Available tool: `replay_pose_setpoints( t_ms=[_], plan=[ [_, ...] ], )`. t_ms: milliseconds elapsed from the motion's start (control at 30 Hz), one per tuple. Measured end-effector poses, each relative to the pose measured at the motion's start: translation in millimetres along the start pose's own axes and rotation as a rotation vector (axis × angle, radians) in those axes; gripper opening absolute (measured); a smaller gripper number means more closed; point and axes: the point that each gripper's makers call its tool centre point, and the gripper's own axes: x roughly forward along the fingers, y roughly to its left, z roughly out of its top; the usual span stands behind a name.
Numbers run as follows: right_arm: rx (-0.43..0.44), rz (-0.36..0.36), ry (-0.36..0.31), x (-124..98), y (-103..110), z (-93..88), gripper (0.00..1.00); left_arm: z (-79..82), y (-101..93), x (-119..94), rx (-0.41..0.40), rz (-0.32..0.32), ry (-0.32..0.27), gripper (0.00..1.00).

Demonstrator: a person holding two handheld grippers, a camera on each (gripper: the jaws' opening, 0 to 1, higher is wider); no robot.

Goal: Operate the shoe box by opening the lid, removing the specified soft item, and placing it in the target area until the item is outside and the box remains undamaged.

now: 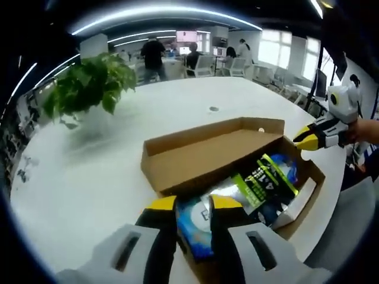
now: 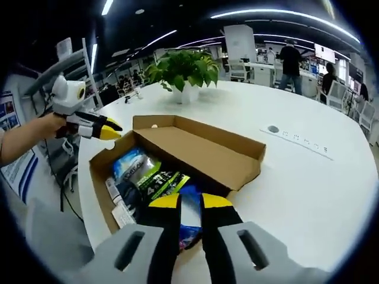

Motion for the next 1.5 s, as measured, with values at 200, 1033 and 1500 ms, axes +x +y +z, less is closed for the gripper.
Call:
replay_pose_setpoints(
  t_ms=[200,1033,1500],
  plan=[
    [0.007,0.035,0.044,11.3,11.2,-8.7,0.16,-8.4,-8.6,2.6,0.012,-0.017,0.020,0.21],
    [0.081,0.069,0.174,52.6,25.4,-28.7,0.21,-34.0,-29.8,-2.1,0.031,-0.072,0.072,0.27],
    [0.116,0.089,0.203,61.1,32.2,-29.3,0.12,-42.0,-31.4,6.5,0.040,-0.081,0.103,0.26]
  ],
)
